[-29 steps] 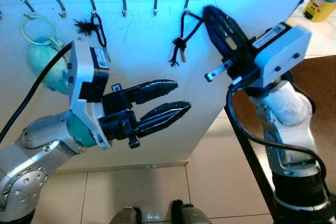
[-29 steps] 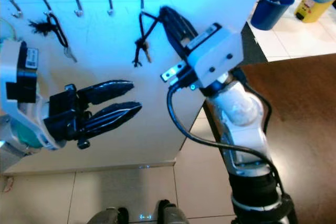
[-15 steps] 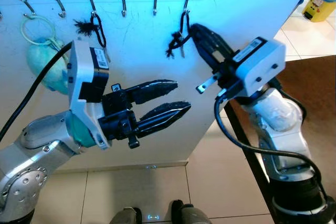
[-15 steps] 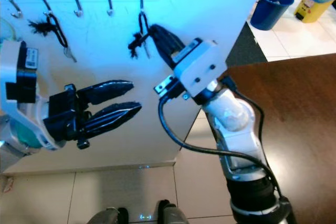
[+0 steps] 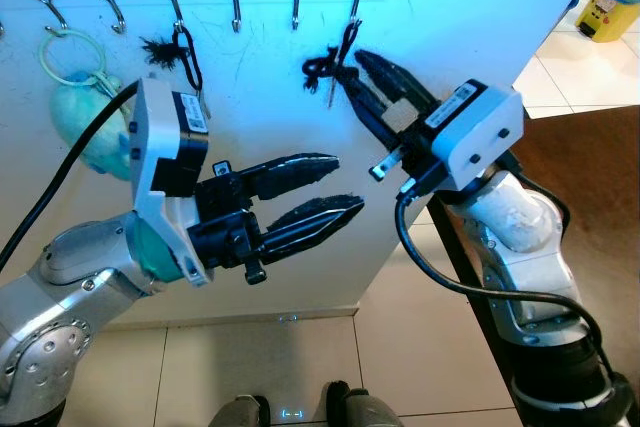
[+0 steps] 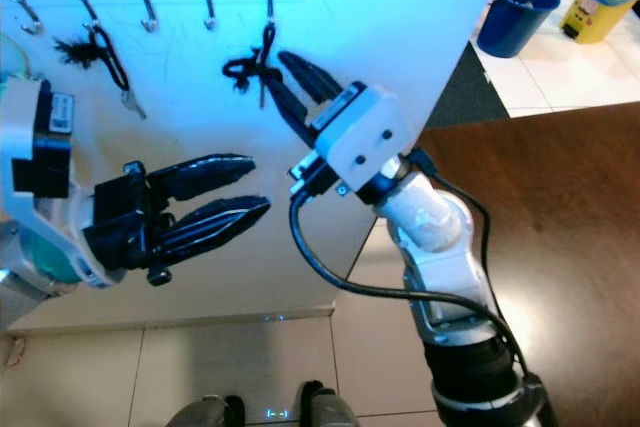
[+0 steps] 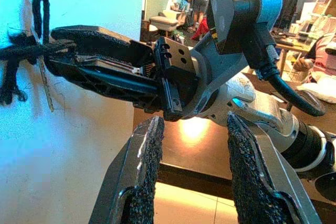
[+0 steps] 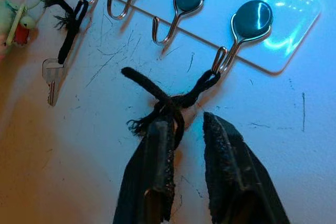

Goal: Hang keys on a hook

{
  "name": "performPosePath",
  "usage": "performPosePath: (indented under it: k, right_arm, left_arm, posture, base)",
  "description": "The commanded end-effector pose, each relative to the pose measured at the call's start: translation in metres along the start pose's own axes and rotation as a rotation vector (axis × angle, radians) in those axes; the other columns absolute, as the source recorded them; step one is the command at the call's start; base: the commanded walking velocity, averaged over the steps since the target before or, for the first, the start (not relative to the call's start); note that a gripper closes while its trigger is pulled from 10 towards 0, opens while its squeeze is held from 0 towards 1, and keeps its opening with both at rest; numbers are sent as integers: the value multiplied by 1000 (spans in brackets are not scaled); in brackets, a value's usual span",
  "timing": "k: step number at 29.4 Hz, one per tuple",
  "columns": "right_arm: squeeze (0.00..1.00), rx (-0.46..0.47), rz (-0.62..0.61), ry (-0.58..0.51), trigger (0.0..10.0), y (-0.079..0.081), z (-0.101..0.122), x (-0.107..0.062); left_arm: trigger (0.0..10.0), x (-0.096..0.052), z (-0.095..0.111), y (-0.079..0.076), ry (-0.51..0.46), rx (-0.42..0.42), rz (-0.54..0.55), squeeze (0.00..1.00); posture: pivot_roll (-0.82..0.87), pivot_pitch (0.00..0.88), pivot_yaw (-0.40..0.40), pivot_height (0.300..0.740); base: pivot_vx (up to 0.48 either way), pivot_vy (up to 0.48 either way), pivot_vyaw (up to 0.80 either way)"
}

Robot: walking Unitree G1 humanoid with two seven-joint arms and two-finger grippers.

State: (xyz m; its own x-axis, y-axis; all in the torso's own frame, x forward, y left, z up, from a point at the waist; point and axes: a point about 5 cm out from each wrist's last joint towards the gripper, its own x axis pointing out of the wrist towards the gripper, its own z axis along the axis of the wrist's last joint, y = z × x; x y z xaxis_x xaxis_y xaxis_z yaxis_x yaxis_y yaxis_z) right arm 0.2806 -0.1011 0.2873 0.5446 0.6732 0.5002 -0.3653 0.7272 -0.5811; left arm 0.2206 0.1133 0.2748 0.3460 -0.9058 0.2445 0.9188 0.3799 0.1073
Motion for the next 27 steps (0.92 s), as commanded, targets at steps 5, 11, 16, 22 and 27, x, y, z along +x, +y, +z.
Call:
performPosePath:
  k: [5,11,16,22,27]
  right_arm:
    - [0,-28,-30,-3,10000,-4,0,-1]
    - [0,-38,-23,102,10000,-1,-16,-23]
    - [0,18,-31,157,10000,6,-23,-40]
    - [0,58,-46,193,10000,13,-27,-52]
    - [0,92,-49,201,10000,18,-30,-54]
  left_arm:
    - [10000,0,-2,-4,6,-1,-14,0]
    - [10000,-1,-3,-4,8,-1,-12,0]
    - [10000,-2,-4,-3,12,-4,-12,0]
    - [10000,-3,-5,-3,15,-8,-17,0]
    - [10000,-2,-6,-3,19,-11,-18,0]
  posture:
    - [9,114,75,740]
    - [9,111,72,740]
    - [-1,111,71,740]
    - [-5,111,74,740]
    - [-3,111,73,740]
  base:
    - [0,0,0]
    - [0,0,0]
    - [0,0,0]
    - [0,0,0]
    - [0,0,0]
